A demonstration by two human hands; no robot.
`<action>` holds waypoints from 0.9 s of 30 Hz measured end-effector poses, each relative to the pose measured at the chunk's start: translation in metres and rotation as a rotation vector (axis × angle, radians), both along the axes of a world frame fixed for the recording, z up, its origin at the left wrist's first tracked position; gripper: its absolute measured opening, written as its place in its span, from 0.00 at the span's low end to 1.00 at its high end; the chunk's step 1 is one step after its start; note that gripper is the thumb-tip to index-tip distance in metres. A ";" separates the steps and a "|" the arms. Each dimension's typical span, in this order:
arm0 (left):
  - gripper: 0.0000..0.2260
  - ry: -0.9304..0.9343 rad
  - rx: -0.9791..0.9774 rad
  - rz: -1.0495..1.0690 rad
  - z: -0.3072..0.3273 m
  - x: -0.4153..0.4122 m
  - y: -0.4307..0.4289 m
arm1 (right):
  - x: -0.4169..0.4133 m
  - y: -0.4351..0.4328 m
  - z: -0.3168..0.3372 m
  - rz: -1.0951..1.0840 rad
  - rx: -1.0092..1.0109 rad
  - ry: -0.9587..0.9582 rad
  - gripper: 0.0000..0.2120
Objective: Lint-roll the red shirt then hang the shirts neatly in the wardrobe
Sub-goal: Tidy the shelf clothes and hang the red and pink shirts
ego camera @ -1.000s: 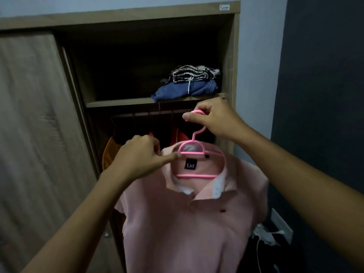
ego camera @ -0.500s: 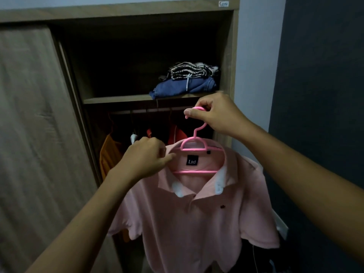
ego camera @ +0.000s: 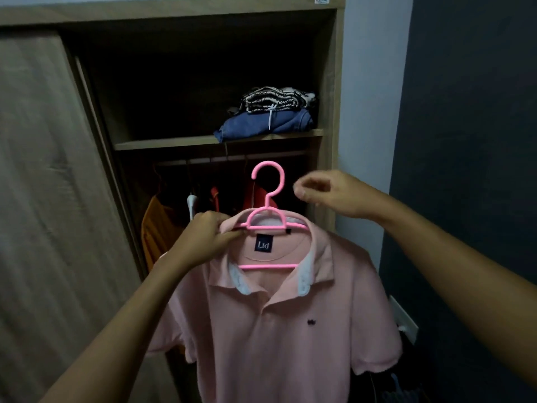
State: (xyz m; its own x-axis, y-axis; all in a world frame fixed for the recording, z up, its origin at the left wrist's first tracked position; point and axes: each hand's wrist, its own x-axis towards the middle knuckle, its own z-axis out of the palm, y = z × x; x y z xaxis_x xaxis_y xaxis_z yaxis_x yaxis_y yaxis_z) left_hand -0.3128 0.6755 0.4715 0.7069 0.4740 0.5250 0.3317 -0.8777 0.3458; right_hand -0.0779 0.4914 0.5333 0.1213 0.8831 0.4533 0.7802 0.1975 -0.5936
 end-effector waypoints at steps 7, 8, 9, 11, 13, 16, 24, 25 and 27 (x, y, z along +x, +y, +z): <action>0.21 -0.086 -0.088 0.038 -0.012 0.002 0.005 | 0.024 -0.013 -0.030 -0.032 -0.307 -0.179 0.18; 0.21 -0.083 -0.097 0.035 -0.013 0.004 0.003 | 0.024 -0.013 -0.028 -0.030 -0.297 -0.172 0.20; 0.21 -0.069 -0.113 0.035 -0.013 0.007 0.001 | 0.025 -0.013 -0.026 -0.026 -0.292 -0.167 0.22; 0.18 -0.004 -0.146 0.038 -0.014 0.011 0.000 | 0.028 -0.012 -0.024 -0.033 -0.315 -0.164 0.23; 0.19 0.043 -0.162 0.015 -0.017 0.015 0.003 | 0.030 -0.012 -0.024 -0.066 -0.370 -0.199 0.21; 0.17 0.023 -0.182 -0.008 -0.022 0.023 0.009 | 0.033 -0.011 -0.029 -0.129 -0.458 -0.284 0.21; 0.06 0.044 -0.129 -0.021 -0.037 0.084 0.040 | 0.059 -0.017 -0.047 -0.333 -0.632 -0.365 0.22; 0.07 0.057 -0.126 -0.021 -0.040 0.095 0.046 | 0.064 -0.018 -0.047 -0.352 -0.650 -0.362 0.21; 0.12 0.078 -0.115 -0.009 -0.046 0.122 0.060 | 0.069 -0.020 -0.049 -0.381 -0.689 -0.337 0.19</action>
